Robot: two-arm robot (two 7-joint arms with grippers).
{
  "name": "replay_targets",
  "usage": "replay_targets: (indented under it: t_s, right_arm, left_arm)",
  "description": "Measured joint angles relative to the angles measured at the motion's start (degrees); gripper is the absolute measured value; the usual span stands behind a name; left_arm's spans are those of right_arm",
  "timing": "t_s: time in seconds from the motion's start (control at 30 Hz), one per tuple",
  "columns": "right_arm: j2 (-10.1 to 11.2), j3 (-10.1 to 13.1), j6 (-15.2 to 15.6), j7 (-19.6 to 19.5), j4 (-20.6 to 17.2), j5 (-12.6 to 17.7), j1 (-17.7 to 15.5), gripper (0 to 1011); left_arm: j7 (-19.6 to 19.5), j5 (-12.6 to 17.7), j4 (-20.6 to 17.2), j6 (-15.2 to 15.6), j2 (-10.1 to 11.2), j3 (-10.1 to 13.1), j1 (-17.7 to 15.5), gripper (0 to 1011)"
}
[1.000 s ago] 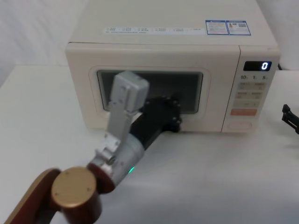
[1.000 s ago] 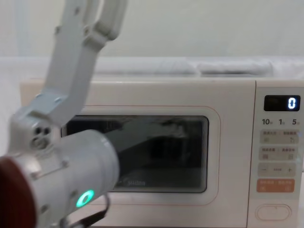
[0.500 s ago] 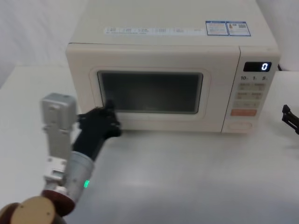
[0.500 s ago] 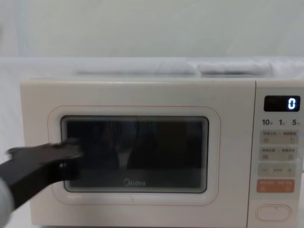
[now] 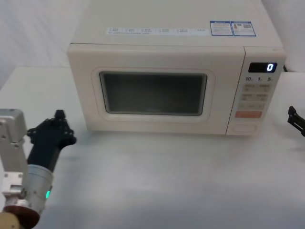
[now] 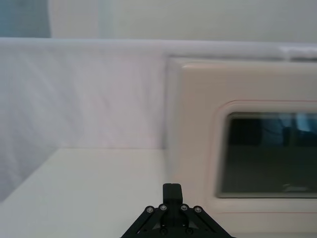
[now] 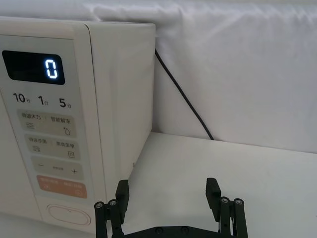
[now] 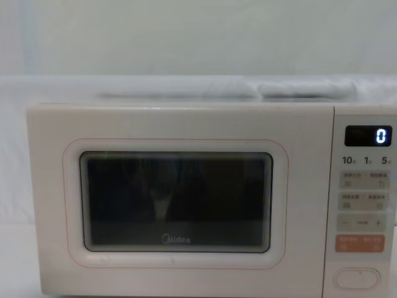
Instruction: Press the button to open the microwave door with one hand; close the microwave door with the other hand.
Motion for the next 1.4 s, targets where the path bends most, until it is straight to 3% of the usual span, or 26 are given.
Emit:
replay_targets:
  t_s: [0.53,1.0,1.4]
  right_arm:
    - [0.0,0.0,0.0,0.0,0.0,0.0,0.0,1002]
    - [0.0,0.0,0.0,0.0,0.0,0.0,0.0,1002]
    - [0.0,0.0,0.0,0.0,0.0,0.0,0.0,1002]
  left_arm:
    - [-0.7,0.8,5.3,-3.9,-2.1,-4.2,0.1,0]
    - [-2.3,2.0,8.4,-3.5,-3.4,-4.8,-0.9,0]
    - [-2.5,2.1,8.7,-3.1,-3.7,-4.7,-1.3,0]
